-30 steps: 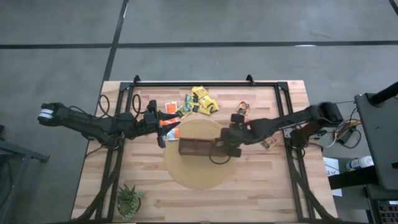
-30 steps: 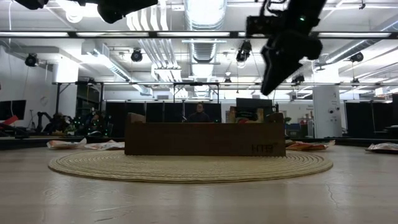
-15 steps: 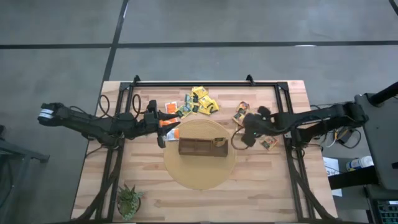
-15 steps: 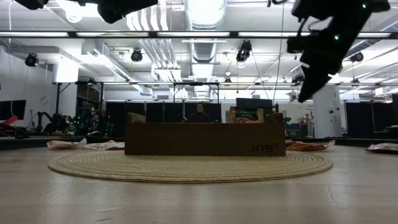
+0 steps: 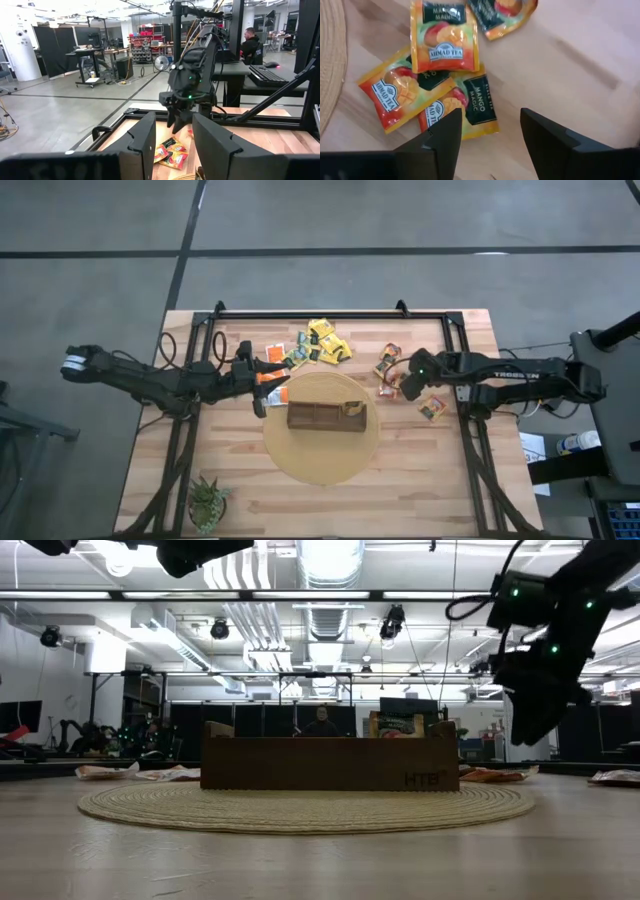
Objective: Pick & Place Tea
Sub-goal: Put the orange and green tea bag into the wooden organizer
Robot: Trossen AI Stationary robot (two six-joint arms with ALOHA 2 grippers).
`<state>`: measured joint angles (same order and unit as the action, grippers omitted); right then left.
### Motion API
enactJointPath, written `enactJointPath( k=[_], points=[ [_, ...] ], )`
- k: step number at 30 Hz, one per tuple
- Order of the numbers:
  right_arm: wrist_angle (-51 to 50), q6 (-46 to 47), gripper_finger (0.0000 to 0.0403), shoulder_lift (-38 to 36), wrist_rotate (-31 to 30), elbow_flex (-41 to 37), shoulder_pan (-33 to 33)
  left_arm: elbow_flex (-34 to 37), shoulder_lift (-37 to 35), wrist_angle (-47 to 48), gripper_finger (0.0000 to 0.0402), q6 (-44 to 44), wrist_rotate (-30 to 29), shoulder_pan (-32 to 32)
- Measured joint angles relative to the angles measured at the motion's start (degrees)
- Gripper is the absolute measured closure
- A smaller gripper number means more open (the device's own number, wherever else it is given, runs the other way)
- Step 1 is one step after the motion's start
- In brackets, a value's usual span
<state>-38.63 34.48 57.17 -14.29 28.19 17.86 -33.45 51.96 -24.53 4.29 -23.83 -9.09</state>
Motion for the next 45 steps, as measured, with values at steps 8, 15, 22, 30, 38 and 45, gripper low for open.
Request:
enactJointPath(
  k=[8,15,22,30,38,45],
  points=[
    [3.79,-1.67,0.0169,5.31,2.26,-1.16,6.21,0.0,0.0,-0.02,0.0278,0.0,0.0,0.0],
    [12.53,-4.79,0.0155,13.81,9.62,-2.65,6.99,0.0,-0.01,-0.04,0.0278,-0.01,0.0,-0.01],
    [10.63,-5.5,0.0197,19.41,9.53,-0.01,7.76,0.0,-0.02,-0.02,0.0278,-0.01,0.0,0.0],
    [10.3,-9.51,0.0346,17.03,9.43,0.35,7.68,0.0,-0.02,0.04,0.0278,0.11,-0.02,0.0],
    [5.38,-11.78,0.0393,16.15,8.53,2.35,7.63,0.0,-0.02,0.04,0.0278,0.07,0.0,-0.02],
    [0.16,-11.73,0.0394,13.12,2.73,7.21,2.15,0.0,-0.02,0.04,0.0278,0.04,-0.02,-0.01]
  ],
)
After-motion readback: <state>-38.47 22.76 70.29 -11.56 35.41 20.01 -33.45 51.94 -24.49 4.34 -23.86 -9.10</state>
